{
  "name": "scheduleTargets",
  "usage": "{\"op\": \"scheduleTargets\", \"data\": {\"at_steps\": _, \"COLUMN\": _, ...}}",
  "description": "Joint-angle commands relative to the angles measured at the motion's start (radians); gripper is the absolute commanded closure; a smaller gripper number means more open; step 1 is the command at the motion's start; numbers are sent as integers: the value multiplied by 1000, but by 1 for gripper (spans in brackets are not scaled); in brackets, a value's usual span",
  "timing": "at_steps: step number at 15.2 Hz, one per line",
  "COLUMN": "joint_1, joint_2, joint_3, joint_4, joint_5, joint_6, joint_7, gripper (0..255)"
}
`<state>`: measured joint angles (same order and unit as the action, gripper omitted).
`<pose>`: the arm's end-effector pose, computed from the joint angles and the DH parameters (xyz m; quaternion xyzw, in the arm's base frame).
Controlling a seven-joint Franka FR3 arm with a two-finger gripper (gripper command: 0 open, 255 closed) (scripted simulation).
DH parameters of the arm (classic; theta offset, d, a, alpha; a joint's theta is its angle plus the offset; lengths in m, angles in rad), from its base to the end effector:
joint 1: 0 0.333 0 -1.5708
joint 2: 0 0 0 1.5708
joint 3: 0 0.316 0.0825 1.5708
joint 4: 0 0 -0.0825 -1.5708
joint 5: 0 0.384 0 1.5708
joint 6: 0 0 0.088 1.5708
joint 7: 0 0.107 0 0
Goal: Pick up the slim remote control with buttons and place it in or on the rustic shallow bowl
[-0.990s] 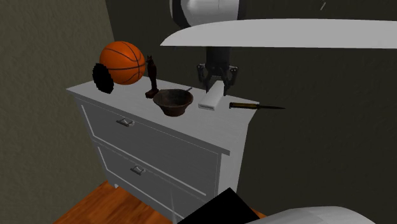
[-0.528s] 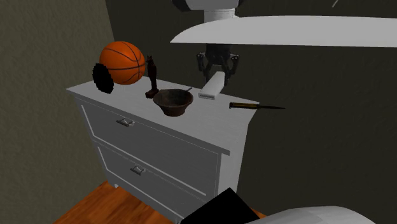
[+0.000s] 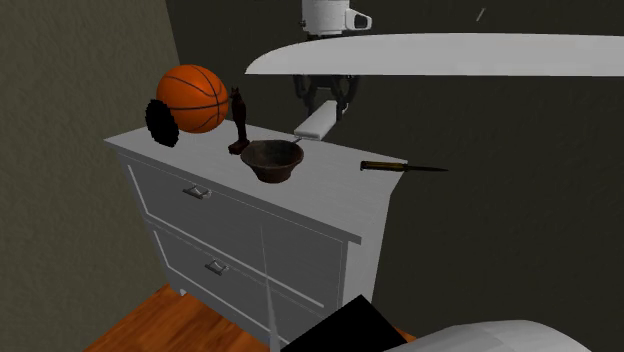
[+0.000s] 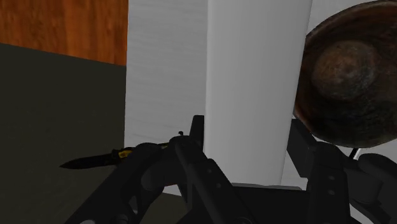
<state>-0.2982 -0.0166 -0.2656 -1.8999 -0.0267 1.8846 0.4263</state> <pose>0.4687 -0.2996 0.5036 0.8819 -0.4714 -0.0004 0.0105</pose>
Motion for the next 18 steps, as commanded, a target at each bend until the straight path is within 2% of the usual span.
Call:
{"op": "scheduleTargets", "data": {"at_steps": 1, "joint_1": 16, "joint_2": 45, "joint_3": 16, "joint_4": 56, "joint_5": 12, "joint_6": -13, "joint_7": 28, "gripper": 255}}
{"op": "scheduleTargets", "data": {"at_steps": 10, "joint_1": 81, "joint_2": 270, "joint_3": 79, "joint_4": 358, "joint_5": 53, "joint_6": -97, "joint_7": 152, "gripper": 255}}
{"op": "scheduleTargets", "data": {"at_steps": 18, "joint_1": 82, "joint_2": 278, "joint_3": 80, "joint_4": 263, "joint_5": 55, "joint_6": 8, "joint_7": 151, "gripper": 255}}
